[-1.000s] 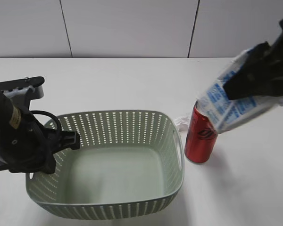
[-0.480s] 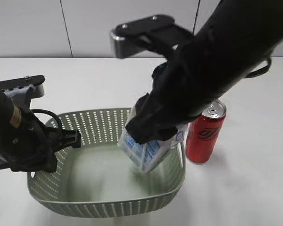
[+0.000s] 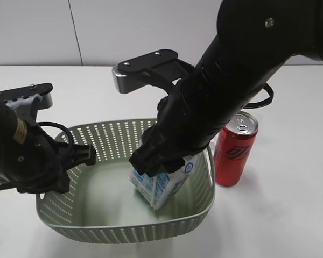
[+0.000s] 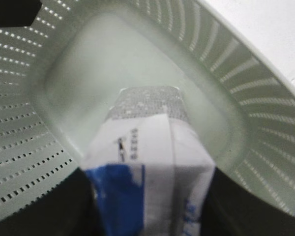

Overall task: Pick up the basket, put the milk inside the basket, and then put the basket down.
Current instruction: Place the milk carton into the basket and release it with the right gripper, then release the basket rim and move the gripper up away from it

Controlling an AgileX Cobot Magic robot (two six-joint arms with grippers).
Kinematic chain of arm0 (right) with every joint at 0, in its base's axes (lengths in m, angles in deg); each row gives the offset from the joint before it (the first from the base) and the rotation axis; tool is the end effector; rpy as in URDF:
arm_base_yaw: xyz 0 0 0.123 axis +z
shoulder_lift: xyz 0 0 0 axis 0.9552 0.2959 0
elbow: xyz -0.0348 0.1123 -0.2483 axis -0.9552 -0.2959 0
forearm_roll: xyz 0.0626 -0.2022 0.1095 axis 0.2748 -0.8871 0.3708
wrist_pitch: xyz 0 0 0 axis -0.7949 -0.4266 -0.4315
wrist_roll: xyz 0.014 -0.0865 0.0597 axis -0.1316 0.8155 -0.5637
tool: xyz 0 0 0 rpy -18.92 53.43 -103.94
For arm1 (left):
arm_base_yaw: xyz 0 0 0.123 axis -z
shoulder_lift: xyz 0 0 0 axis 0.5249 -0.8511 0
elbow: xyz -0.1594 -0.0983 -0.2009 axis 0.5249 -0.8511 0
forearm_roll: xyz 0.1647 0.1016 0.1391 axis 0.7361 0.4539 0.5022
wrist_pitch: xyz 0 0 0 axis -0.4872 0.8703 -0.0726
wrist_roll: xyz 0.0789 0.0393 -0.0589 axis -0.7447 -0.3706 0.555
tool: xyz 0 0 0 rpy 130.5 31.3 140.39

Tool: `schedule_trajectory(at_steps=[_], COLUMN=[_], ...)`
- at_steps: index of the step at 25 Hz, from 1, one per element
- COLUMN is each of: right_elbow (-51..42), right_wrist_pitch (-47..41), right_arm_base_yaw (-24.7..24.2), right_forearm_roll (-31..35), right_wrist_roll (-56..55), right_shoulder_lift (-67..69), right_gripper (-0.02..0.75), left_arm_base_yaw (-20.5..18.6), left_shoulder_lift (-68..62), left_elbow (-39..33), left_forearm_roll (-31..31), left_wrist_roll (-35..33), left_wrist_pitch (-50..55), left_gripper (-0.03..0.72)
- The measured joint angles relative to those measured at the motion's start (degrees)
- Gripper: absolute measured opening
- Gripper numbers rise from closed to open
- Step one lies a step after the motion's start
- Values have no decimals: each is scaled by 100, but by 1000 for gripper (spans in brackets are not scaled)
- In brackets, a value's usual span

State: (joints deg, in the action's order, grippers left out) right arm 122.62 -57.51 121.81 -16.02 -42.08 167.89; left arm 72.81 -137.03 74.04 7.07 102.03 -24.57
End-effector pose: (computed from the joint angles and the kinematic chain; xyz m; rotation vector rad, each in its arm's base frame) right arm 0.2068 0.2604 0.2211 -1.0729 2.5853 0.4455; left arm 0.1856 -0.1585 0.1874 -0.0757 2.8833 -0.2769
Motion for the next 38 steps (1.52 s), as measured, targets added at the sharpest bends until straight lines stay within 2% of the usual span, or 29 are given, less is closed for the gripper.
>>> schedule_trajectory(at_steps=[5, 8, 12, 15, 19, 23, 32, 38], right_elbow=[29, 68, 305, 620, 998, 1120, 1122, 1122], right_wrist_pitch=[87, 106, 47, -64, -361, -748, -1643, -2157], right_arm_base_yaw=[7, 19, 19, -65, -357, -1034, -3167, -4274], right_forearm_roll=[40, 39, -78, -678, -961, -1020, -1048, -1048], right_wrist_roll=[15, 15, -101, -658, -878, -816, -295, 111], right_shoulder_lift=[0, 0, -59, -251, -483, -535, -535, -598], right_gripper=[477, 536, 571, 586, 592, 592, 593, 592], left_arm_base_yaw=[0, 0, 0, 0, 0, 0, 0, 0], left_shoulder_lift=[-29, -29, -29, -29, -29, -29, -29, -29], left_elbow=[-48, -47, -47, -47, -47, -47, -47, -47], left_forearm_roll=[40, 40, 22, 4, -2, -48, -88, -88], left_wrist_roll=[-14, -19, -19, -19, -19, -19, -19, -30], left_wrist_pitch=[97, 125, 143, 211, 212, 212, 247, 276], left_gripper=[-2, -2, -2, -2, -2, -2, -2, -2])
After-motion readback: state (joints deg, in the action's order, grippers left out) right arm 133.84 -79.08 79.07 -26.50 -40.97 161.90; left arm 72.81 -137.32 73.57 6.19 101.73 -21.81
